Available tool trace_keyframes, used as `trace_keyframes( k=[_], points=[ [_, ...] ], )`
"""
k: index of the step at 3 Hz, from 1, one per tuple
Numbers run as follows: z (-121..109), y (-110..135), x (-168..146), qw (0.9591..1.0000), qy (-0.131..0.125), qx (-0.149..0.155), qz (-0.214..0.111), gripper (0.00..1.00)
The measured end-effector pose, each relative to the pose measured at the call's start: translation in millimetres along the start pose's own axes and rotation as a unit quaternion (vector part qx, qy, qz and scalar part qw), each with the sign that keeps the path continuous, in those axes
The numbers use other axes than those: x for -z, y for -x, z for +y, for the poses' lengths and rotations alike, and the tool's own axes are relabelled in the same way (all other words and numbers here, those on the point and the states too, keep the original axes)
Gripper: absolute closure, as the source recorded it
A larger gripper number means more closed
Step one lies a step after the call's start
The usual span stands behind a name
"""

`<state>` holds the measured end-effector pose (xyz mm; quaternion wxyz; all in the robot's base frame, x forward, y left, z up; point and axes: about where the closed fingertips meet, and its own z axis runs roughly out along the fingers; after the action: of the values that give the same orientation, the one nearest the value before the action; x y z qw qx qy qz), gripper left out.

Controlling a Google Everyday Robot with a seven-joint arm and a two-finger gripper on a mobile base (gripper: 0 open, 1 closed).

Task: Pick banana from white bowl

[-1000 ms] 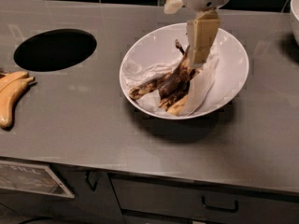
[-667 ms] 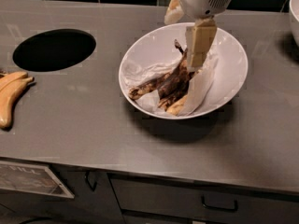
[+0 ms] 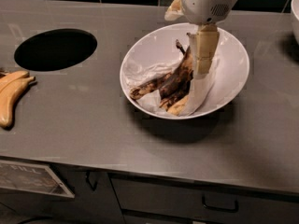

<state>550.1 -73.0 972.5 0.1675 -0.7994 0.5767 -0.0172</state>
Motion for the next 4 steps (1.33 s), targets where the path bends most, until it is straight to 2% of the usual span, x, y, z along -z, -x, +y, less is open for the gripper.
trace_keyframes(
  k=[1,2,3,4],
  points=[
    [-0.1,0.0,-0.2,1.0000,0.000,0.000,0.000,0.00],
    [-12.3,4.1,-22.2,0.9998,0.016,0.008,-0.013,0.00],
    [-15.0,-3.3,-46.1,0.9990,0.035,-0.004,-0.028,0.00],
    [-11.9,-9.6,-63.7,0.9980,0.047,-0.016,-0.040,0.04]
  ],
)
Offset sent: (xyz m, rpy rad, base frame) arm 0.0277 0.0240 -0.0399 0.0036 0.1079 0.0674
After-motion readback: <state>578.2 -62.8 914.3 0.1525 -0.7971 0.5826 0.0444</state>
